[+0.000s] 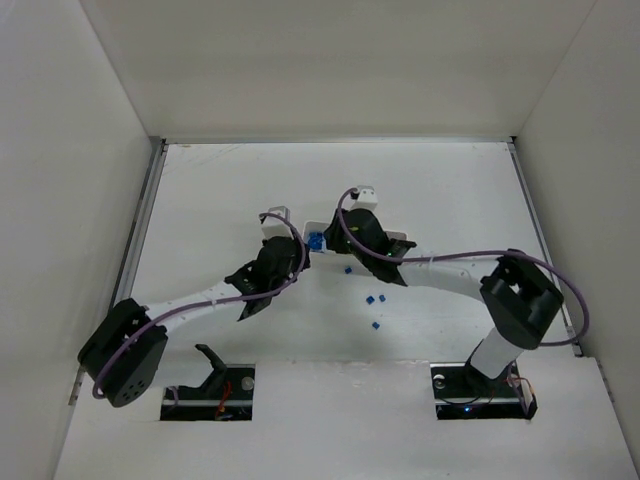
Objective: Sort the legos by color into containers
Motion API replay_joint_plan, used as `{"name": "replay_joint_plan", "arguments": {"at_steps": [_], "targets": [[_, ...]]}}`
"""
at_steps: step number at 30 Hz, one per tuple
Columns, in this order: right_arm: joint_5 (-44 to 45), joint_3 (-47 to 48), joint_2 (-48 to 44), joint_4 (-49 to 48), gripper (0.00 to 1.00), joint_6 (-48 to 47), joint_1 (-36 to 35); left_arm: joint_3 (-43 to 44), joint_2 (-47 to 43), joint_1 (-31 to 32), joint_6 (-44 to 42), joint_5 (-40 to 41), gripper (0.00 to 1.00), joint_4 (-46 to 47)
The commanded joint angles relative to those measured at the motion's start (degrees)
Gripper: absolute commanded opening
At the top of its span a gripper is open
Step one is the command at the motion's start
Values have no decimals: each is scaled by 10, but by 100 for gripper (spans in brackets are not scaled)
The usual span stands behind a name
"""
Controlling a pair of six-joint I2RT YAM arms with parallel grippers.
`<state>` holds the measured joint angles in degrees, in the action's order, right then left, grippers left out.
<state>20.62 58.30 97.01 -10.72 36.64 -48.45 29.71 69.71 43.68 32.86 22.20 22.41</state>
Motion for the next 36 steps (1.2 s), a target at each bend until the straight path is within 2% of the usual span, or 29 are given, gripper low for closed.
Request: {"name": "replay_joint_plan", "arguments": {"at_steps": [1, 3, 7, 14, 20, 25, 36], "targets": [[15, -43, -75, -18, 36, -6, 2, 44, 18, 3, -5, -7, 19, 25], [17, -86, -112, -18, 29, -7, 2, 58, 38, 2, -11, -9, 19, 26], [18, -155, -166, -11, 28, -10, -16, 90, 87, 0, -25, -15, 19, 32], [23, -228, -216, 11, 37, -45, -53, 133, 159, -4, -52, -9, 22, 33], [23, -233, -175, -1, 47, -68, -60, 151, 191, -1, -60, 8, 32, 33], [40, -212, -124, -21, 49, -84, -64, 144, 175, 2, -64, 17, 35, 33], [66, -171, -58, -19, 48, -107, -63, 68, 58, 10, -54, 15, 35, 35]]}}
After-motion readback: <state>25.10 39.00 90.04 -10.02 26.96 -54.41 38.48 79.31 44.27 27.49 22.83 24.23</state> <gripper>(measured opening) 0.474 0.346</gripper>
